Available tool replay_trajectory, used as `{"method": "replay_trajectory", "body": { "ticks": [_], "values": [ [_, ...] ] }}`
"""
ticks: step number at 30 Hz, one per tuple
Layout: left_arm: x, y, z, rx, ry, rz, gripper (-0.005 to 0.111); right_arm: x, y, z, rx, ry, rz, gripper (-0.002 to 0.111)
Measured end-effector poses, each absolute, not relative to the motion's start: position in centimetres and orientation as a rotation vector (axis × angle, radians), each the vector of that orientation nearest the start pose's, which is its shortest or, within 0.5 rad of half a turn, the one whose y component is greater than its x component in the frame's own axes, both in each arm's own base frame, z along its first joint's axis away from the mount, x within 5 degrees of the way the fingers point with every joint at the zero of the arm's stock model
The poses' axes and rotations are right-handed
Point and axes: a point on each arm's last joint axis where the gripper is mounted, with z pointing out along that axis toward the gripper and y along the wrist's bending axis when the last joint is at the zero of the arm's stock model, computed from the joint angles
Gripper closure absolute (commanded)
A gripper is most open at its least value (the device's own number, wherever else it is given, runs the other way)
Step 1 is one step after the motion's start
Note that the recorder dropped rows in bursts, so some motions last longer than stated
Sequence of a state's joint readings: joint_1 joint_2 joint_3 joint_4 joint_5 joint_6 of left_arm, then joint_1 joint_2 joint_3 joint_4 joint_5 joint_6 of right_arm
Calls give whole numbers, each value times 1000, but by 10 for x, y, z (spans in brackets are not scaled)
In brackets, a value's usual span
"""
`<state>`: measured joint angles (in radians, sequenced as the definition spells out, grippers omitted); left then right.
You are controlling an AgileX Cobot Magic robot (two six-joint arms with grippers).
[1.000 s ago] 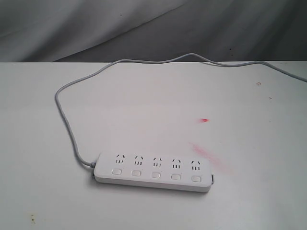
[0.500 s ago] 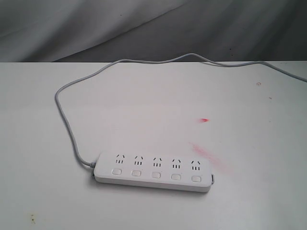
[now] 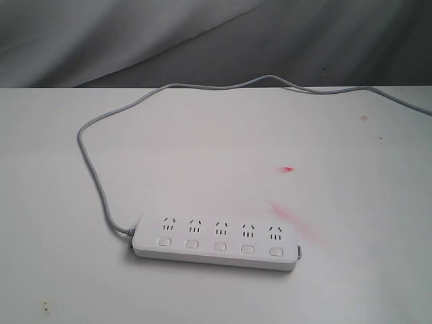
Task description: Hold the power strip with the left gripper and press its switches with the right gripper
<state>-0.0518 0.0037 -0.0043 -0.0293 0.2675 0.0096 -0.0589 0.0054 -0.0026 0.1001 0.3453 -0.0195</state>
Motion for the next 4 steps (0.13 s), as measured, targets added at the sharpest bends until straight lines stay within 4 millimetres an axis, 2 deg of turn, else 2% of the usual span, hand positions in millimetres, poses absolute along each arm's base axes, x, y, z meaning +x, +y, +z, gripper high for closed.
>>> {"method": "replay_trajectory", "body": {
  "ticks": [4],
  "values": [
    [55,-4,190,35,1750,-58,106,54,0,183,98,1828,42,108]
  ]
}}
